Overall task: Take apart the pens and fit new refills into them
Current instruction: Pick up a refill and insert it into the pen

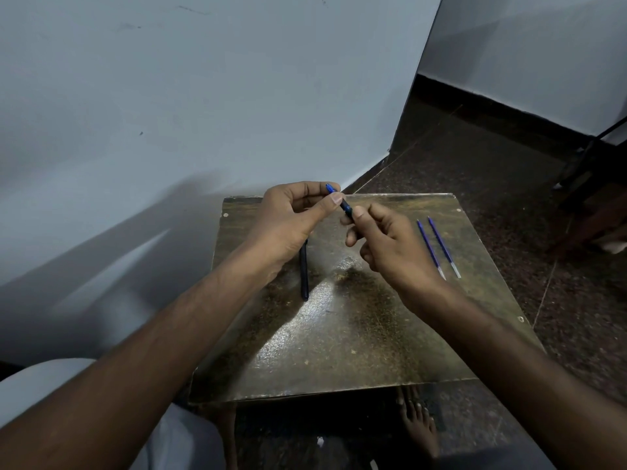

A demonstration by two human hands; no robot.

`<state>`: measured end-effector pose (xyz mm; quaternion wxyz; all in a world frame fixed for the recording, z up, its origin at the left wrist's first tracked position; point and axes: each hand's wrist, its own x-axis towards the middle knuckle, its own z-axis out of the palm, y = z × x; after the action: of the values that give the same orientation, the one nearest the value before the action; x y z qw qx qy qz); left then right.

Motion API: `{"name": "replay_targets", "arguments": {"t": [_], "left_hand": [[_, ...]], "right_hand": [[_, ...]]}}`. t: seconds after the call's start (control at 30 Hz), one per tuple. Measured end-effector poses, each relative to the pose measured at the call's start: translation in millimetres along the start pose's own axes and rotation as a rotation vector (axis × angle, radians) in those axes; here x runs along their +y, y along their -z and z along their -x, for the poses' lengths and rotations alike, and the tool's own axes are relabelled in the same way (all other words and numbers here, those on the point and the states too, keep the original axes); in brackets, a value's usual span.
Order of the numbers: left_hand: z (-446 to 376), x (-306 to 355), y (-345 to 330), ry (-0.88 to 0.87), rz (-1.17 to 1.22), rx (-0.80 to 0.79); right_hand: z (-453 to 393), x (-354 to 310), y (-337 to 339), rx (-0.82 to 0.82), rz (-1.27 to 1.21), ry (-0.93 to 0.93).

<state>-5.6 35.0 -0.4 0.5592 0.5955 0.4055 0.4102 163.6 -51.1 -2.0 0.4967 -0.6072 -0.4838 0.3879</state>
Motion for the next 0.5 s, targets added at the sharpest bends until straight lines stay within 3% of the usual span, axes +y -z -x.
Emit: {"name": "replay_targets", "arguments": {"t": [0.5], "left_hand": [[-3.0,-3.7,1.2,0.012,-0.037,-0.051]], "right_hand": [[-0.8,-0.3,2.0,-0.014,-0.111,-0.059]]}}
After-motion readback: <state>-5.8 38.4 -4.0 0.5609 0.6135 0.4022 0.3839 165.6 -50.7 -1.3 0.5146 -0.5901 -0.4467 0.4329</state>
